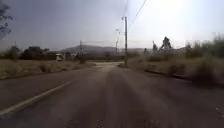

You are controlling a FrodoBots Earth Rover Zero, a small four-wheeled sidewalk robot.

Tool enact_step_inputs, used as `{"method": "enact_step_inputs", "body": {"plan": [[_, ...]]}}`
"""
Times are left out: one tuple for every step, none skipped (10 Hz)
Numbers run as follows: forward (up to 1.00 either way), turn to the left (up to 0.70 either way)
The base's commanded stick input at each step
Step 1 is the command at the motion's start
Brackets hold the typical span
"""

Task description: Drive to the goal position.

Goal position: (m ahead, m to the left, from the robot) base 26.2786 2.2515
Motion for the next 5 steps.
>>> {"method": "enact_step_inputs", "body": {"plan": [[0.85, 0.00], [0.85, 0.00], [0.85, 0.00], [0.85, 0.00], [0.85, 0.00]]}}
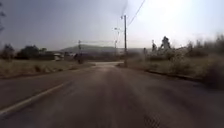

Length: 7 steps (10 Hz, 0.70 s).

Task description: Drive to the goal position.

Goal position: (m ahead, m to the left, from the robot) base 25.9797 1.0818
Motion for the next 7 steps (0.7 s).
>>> {"method": "enact_step_inputs", "body": {"plan": [[0.92, 0.00], [1.00, 0.00], [1.00, 0.00], [1.00, 0.00], [1.00, 0.00], [1.00, 0.00], [1.00, 0.00]]}}
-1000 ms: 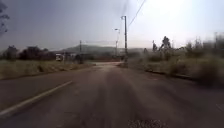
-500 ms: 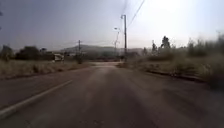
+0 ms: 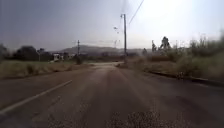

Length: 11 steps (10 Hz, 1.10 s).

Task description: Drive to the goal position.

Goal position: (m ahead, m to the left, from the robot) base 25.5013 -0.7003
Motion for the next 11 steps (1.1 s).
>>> {"method": "enact_step_inputs", "body": {"plan": [[1.00, 0.00], [1.00, 0.00], [1.00, 0.00], [1.00, 0.00], [1.00, 0.00], [1.00, 0.00], [1.00, 0.00], [1.00, 0.00], [1.00, 0.00], [1.00, 0.00], [1.00, 0.00]]}}
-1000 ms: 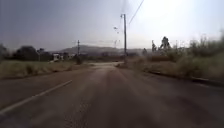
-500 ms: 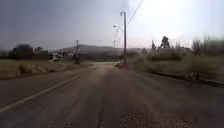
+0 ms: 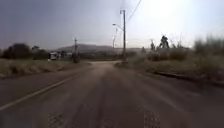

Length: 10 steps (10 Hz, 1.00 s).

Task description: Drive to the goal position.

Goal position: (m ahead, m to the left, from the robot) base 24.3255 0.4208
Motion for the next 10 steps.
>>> {"method": "enact_step_inputs", "body": {"plan": [[1.00, 0.00], [1.00, 0.00], [1.00, 0.00], [1.00, 0.00], [1.00, 0.00], [1.00, 0.00], [1.00, 0.00], [1.00, 0.00], [1.00, 0.00], [1.00, 0.00]]}}
